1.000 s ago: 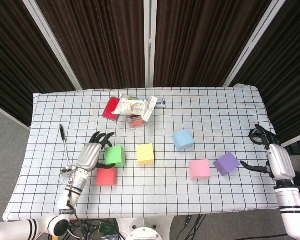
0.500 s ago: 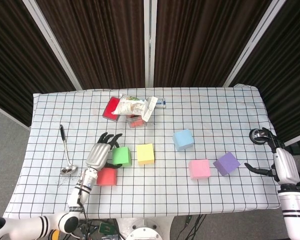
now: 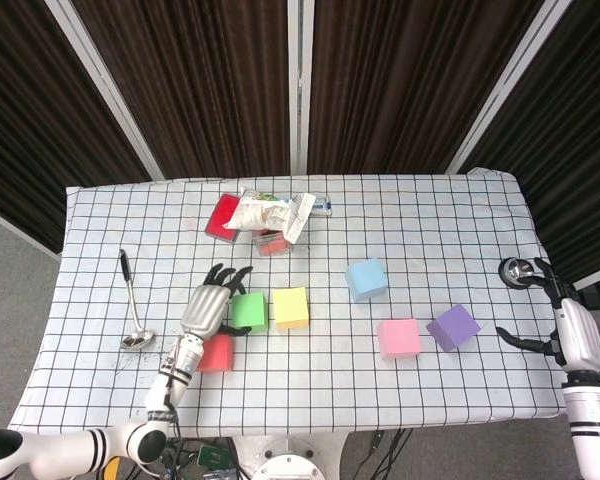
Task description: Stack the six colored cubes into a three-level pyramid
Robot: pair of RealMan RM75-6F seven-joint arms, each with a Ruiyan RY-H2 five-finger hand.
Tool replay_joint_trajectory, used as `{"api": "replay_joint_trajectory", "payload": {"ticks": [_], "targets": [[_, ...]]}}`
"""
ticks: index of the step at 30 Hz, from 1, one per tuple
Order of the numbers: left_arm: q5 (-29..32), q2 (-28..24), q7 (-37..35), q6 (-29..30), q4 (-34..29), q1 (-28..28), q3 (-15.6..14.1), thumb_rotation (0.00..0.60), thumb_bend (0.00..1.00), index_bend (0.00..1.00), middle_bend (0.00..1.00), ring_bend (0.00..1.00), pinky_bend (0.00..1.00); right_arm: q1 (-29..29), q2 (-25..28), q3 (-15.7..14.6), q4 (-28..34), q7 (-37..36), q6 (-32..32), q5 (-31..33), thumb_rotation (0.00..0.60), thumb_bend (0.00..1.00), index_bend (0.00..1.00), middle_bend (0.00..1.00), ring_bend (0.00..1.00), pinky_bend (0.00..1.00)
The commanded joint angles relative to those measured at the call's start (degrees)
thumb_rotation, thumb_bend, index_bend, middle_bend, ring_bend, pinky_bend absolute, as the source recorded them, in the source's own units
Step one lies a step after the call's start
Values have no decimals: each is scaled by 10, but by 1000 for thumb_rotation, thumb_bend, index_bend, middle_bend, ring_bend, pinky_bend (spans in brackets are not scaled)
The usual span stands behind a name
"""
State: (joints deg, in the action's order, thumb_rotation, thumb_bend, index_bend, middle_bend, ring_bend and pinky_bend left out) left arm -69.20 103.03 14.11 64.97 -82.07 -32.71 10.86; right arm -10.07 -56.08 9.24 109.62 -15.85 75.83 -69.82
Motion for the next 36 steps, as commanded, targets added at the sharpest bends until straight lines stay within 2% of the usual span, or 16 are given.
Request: {"api": "replay_joint_trajectory", "payload": {"ticks": [1, 19, 36], "targets": [[0, 2, 4, 0, 3, -2, 0, 600, 93, 107, 514, 133, 44, 0, -2, 1, -2, 0, -2, 1, 600, 48, 0, 252, 54, 0], [31, 11, 30, -16, -12, -19, 17, 600, 92, 107, 514, 133, 44, 12, 0, 9, -8, -21, -1, -1, 600, 55, 0, 253, 54, 0], [36, 33, 44, -11, 19, -31, 19, 600, 93, 106, 515, 133, 42, 16, -5, 14, -18, -22, -9, 9, 600, 56, 0, 252, 54, 0]]}}
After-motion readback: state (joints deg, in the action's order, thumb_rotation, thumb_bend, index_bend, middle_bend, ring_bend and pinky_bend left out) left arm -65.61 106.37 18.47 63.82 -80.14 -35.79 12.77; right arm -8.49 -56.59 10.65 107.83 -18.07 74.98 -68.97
